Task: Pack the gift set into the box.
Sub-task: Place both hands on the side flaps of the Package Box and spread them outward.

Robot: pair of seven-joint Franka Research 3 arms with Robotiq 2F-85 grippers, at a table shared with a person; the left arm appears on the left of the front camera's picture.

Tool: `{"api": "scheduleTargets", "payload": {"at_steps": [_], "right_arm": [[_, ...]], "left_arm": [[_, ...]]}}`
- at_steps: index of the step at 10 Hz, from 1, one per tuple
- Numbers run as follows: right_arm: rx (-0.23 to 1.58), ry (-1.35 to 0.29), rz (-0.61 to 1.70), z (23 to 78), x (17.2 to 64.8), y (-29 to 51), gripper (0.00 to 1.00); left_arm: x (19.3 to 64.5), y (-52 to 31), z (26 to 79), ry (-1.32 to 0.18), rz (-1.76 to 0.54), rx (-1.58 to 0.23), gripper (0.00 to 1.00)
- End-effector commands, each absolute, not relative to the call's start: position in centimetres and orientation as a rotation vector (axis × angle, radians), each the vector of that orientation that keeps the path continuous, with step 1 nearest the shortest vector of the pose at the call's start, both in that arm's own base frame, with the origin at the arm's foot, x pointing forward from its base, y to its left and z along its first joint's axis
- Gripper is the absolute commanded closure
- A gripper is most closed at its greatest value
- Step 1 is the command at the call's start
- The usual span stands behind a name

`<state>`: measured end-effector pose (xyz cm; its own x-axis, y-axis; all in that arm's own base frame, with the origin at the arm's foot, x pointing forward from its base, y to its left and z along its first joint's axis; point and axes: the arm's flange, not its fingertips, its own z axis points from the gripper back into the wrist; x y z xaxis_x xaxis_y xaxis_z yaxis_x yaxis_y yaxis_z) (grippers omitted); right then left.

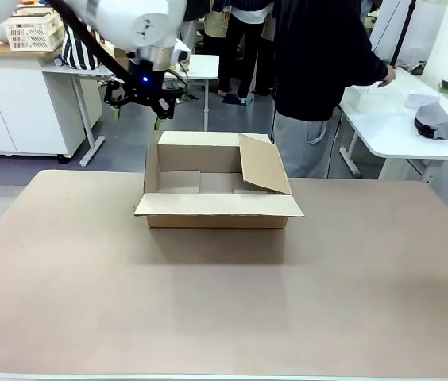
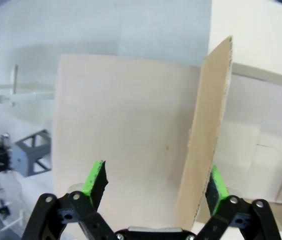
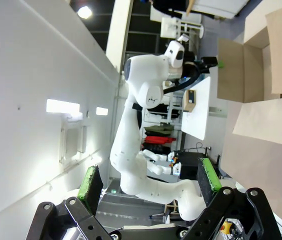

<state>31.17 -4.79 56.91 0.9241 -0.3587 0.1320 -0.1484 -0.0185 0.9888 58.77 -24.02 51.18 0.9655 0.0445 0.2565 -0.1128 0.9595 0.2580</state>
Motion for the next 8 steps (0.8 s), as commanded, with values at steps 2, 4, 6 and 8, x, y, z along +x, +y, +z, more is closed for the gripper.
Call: {"api": "scheduleTargets", "payload": {"at_steps": [2, 4, 6, 8], "right_arm": [[1.595, -0.419, -0.154, 56.9, 31.4, -4.7, 0.00], [1.595, -0.419, -0.154, 56.9, 31.4, -4.7, 0.00], [1.595, -0.419, -0.154, 56.9, 31.4, -4.7, 0.00], [1.595, -0.419, -0.154, 56.9, 31.4, -4.7, 0.00]], "left_arm": [[56.8, -19.4, 50.5, -0.257, 0.137, 0.136, 0.00], [56.3, -16.0, 49.3, -0.238, 0.163, 0.023, 0.00], [55.9, -13.1, 48.1, -0.216, 0.177, -0.088, 0.00], [55.5, -11.1, 47.1, -0.195, 0.167, -0.187, 0.00]]}}
